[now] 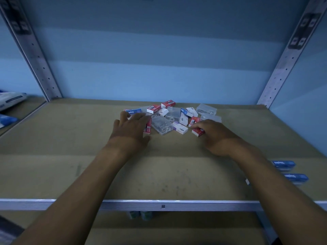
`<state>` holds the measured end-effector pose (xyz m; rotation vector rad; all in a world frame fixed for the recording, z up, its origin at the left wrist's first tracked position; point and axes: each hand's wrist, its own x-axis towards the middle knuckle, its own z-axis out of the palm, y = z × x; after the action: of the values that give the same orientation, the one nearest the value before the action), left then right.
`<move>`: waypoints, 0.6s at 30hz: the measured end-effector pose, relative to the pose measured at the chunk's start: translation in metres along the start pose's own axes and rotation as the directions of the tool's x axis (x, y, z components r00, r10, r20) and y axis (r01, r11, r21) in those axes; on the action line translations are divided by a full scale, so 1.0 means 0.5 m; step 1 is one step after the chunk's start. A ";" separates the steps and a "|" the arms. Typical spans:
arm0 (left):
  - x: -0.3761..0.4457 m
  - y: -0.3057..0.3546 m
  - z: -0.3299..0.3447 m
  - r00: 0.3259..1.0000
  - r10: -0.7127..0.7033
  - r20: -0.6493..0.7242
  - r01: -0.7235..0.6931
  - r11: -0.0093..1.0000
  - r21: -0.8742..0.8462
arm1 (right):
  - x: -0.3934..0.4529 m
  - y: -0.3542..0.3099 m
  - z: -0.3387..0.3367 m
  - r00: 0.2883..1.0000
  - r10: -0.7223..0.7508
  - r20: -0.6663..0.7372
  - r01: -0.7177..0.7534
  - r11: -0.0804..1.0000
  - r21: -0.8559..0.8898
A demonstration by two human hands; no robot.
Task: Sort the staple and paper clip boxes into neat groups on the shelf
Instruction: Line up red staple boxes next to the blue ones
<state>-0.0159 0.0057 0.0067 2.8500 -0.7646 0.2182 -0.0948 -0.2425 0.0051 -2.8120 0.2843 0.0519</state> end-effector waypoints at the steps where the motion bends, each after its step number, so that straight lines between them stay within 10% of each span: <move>1: 0.001 -0.002 -0.003 1.000 0.004 -0.006 -0.004 1.000 0.003 | 0.001 0.000 0.000 1.000 0.001 -0.001 -0.001 1.000 -0.019; 18: -0.048 0.014 -0.050 0.987 -0.006 -0.159 -0.053 0.931 -0.362 | -0.057 -0.020 -0.037 0.988 0.000 -0.152 0.046 0.952 0.304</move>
<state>-0.0423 0.0165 0.0275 2.4413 -0.7210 0.2702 -0.1208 -0.2337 0.0277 -2.5112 0.2681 -0.1948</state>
